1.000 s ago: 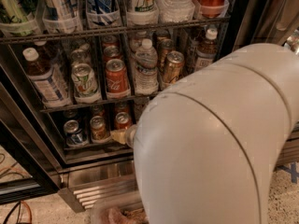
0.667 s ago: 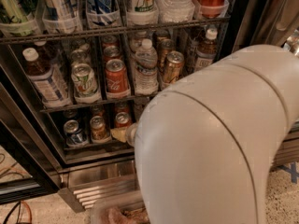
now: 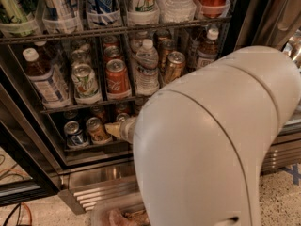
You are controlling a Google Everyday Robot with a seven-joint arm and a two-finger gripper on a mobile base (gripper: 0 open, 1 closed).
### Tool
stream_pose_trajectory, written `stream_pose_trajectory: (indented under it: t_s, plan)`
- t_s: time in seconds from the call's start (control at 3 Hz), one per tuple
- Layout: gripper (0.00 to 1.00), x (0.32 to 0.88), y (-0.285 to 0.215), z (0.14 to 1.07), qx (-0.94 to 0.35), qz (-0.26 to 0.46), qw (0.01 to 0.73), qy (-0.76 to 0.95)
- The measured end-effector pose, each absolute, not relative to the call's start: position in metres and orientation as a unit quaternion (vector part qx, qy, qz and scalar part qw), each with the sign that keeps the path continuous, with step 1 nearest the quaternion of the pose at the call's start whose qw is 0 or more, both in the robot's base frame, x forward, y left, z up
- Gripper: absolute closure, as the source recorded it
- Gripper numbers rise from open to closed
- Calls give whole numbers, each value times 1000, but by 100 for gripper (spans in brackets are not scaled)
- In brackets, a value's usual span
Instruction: Pick coke can from bottom shelf of fridge
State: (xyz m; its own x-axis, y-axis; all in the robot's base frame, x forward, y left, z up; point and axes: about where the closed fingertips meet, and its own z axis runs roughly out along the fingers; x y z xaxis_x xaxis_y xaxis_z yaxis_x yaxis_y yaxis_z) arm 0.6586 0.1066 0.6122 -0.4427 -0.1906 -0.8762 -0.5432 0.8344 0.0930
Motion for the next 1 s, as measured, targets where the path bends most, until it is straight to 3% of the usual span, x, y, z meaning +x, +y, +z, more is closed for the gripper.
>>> stream_pose_trajectory:
  t_s: [0.33, 1.0]
  plan:
    - [25, 661, 111, 615, -223, 189, 481, 827]
    - [67, 661, 111, 616, -223, 189, 481, 827]
